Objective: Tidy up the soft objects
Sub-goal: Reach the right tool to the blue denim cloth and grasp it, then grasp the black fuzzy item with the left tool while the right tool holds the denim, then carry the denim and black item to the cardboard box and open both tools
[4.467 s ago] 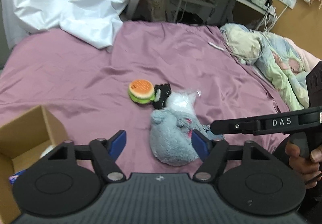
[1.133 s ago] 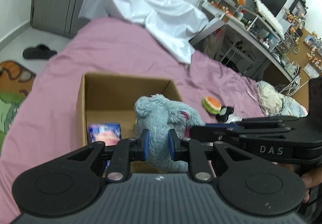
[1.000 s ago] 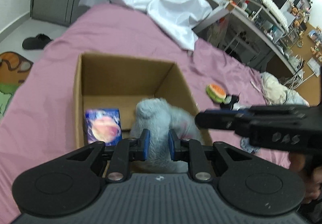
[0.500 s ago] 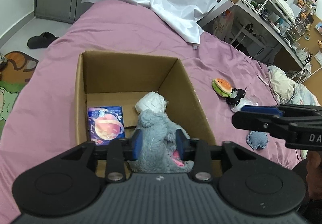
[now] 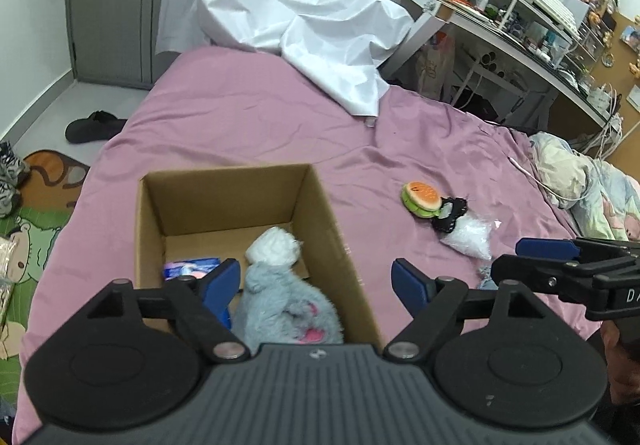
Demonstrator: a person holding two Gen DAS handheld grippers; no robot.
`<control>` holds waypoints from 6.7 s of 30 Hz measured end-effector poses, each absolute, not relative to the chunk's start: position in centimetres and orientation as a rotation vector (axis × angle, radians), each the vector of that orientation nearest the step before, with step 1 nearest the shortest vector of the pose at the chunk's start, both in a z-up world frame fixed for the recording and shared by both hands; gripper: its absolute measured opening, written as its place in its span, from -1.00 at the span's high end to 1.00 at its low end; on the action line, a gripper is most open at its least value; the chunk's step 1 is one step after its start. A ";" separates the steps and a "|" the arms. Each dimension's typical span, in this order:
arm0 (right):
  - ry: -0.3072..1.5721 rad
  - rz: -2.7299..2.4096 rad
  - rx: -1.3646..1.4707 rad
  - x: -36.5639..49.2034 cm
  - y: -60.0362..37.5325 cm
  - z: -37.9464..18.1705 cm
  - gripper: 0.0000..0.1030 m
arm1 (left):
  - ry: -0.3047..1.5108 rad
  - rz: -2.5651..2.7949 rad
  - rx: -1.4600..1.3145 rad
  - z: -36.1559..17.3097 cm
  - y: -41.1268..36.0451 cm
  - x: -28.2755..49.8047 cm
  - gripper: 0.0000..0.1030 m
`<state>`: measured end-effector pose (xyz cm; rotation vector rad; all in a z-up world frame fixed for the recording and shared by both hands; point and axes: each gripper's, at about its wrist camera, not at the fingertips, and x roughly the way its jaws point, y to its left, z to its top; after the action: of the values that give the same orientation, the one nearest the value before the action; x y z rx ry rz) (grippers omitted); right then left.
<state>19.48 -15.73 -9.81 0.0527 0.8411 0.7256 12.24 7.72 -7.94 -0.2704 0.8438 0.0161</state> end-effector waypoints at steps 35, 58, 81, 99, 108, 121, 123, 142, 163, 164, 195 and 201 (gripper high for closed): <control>0.892 0.563 0.195 21.1 -28.5 -13.2 -0.90 | 0.894 -0.068 -0.101 -6.2 -1.4 17.5 -0.66; 0.961 0.509 0.263 23.3 -29.3 -17.4 -0.62 | 0.935 -0.182 -0.115 -9.3 -4.4 22.6 -0.61; 1.004 0.509 0.477 26.1 -31.1 -22.0 0.59 | 0.950 -0.234 -0.135 -13.8 -7.2 28.9 -0.10; 0.952 0.405 0.493 27.2 -32.0 -22.7 0.62 | 1.009 -0.242 -0.145 -16.9 -9.0 32.6 0.61; 0.966 0.374 0.429 26.6 -31.5 -21.9 0.63 | 0.985 -0.237 -0.160 -15.0 -8.2 31.3 0.76; 0.964 0.313 0.309 24.1 -31.1 -19.7 0.65 | 0.908 -0.210 -0.160 -10.8 -6.5 27.6 0.77; 0.955 0.324 0.305 23.6 -31.0 -19.2 0.65 | 0.896 -0.203 -0.160 -10.2 -6.1 26.9 0.77; 0.815 0.480 0.269 20.6 -26.7 -13.0 0.64 | 0.805 -0.121 -0.200 -5.5 -0.1 18.1 0.77; 0.717 0.592 0.197 17.3 -19.5 -10.0 0.62 | 0.759 -0.015 -0.290 -6.0 8.3 9.4 0.77; 0.720 0.592 0.195 17.1 -19.1 -10.1 0.62 | 0.760 -0.010 -0.297 -6.2 8.8 9.1 0.77; 0.744 0.815 0.101 14.9 -7.4 -9.2 0.62 | 0.773 0.101 -0.381 -8.4 15.6 3.8 0.14; 0.745 0.854 0.070 14.8 -5.4 -8.9 0.60 | 0.765 0.157 -0.372 -8.3 16.4 3.0 -0.18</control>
<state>14.81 -5.39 -8.87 0.0698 0.7448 0.8535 2.98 16.42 -8.33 -0.3717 0.7649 0.1572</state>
